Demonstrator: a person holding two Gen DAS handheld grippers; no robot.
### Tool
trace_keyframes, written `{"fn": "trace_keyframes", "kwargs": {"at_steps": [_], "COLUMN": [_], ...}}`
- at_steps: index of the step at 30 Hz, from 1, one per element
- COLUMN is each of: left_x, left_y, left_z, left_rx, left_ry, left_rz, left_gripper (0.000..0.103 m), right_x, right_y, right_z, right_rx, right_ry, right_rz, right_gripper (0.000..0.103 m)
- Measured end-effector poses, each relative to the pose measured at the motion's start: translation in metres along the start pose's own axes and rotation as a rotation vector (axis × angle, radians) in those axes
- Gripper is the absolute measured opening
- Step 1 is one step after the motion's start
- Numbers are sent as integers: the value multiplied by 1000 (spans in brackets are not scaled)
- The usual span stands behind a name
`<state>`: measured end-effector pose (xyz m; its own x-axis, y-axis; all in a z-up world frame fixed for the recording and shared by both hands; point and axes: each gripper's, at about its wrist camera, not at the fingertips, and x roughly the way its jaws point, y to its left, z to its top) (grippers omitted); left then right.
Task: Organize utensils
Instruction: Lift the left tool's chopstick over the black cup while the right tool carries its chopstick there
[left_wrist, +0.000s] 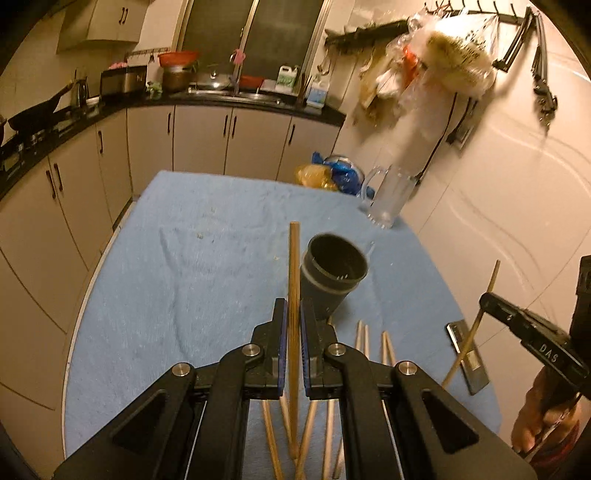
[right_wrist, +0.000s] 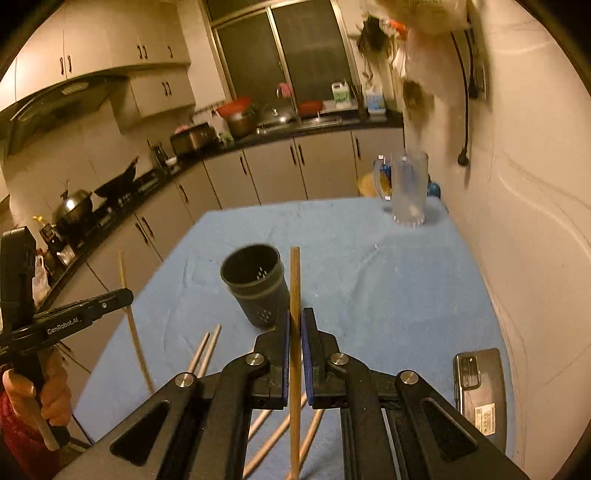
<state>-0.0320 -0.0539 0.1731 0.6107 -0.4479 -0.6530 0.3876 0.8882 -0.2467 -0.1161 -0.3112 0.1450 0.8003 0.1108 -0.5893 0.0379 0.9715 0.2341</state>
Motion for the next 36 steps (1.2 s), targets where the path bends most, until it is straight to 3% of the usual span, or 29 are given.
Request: {"fn": "trace_keyframes", "kwargs": {"at_steps": [16,29,36], "left_x": [-14,-37,-14], "left_y": [-18,-31,-29], "left_z": [32,98,129], "left_rx": [16,20,-10], "left_ry": [-67,-169,-182], "left_rz": [-26,-60,-79], "left_gripper": [6,6,6], "right_x": [-26,-27,-7], "right_y": [13,8,-1], "right_z": [22,81,117], "right_rx": [14,98,163], "right_ry": [-115,-194,-219], "right_rz": [52,112,127], "right_gripper": [7,7,7]}}
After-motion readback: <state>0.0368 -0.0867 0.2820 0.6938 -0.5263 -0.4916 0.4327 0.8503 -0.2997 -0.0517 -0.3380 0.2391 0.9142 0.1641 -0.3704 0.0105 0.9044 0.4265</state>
